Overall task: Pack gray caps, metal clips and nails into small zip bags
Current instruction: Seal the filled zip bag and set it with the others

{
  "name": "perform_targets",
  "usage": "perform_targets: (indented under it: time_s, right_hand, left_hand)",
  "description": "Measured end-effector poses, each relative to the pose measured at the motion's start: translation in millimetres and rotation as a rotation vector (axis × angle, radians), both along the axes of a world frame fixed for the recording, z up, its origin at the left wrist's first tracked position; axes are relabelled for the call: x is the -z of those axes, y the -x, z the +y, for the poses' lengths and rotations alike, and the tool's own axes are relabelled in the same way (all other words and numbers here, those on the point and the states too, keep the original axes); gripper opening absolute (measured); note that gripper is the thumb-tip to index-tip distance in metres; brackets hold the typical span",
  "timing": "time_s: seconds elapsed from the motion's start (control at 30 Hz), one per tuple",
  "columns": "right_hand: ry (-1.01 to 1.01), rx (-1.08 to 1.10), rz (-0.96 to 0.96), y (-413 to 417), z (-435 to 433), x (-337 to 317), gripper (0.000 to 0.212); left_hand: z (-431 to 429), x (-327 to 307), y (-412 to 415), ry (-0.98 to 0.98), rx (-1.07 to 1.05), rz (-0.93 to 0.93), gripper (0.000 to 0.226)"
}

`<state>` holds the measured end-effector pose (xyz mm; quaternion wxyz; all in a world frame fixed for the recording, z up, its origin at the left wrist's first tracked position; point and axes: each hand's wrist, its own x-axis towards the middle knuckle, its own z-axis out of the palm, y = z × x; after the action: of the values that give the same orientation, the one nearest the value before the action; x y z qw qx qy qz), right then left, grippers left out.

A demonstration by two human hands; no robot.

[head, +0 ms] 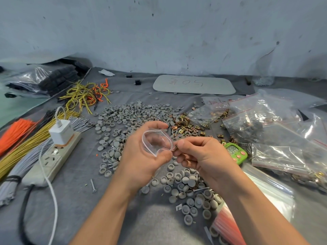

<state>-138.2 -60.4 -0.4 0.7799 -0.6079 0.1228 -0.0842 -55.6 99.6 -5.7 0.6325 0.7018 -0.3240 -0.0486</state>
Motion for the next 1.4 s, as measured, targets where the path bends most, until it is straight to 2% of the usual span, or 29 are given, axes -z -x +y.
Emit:
perform_targets:
  time_s: [0.1, 0.2, 0.33, 0.5, 0.67, 0.77, 0.83, 0.93, 1.03, 1.4]
  right_hand:
    - [-0.005, -0.012, -0.007, 0.6, -0.7, -1.0, 0.023]
    - [-0.011, -0.054, -0.013, 1.7, -0.9, -1.7, 0.011]
    - [-0.042, -0.101, -0.02, 4.8, -1.8, -1.4, 0.023]
    - [-0.061, -0.072, 0.003, 5.0, -0.9, -1.7, 0.014]
    - [-0.031, 0.005, -0.016, 2.3, -1.7, -0.2, 0.021]
    - [-0.049, -0.035, -0.034, 3.1, -2.9, 0.6, 0.023]
    - [-0.064, -0.067, -0.052, 5.0, -3.9, 0.7, 0.017]
    - [0.031, -0.048, -0.071, 6.9, -4.6, 1.8, 0.027]
    - [0.113, -0.023, -0.11, 6.1, -2.5, 0.8, 0.026]
    - [0.155, 0.031, -0.136, 4.5, -3.8, 6.0, 0.025]
  left_hand:
    - [-0.1, -0.2, 0.9, 0.013, 0.018, 0.01, 0.055]
    - [0.0, 0.4, 0.9, 0.01, 0.007, -0.005, 0.055]
    - [-0.6, 1.7, -1.4, 0.024, -0.004, -0.008, 0.052]
    - [-1.4, 0.7, -0.4, 0.021, -0.008, -0.008, 0.052]
    - [-1.5, 0.2, 0.7, 0.012, 0.065, 0.012, 0.064]
    - [-1.8, 2.0, -1.3, 0.03, 0.038, 0.012, 0.063]
    - [-1.4, 3.1, -2.3, 0.056, 0.04, 0.041, 0.064]
    - [-1.6, 3.1, -2.4, 0.08, 0.07, 0.096, 0.068]
    - [-1.9, 2.9, -2.3, 0.1, 0.094, 0.119, 0.075]
    - [-1.4, 6.5, -5.6, 0.172, 0.044, 0.16, 0.099]
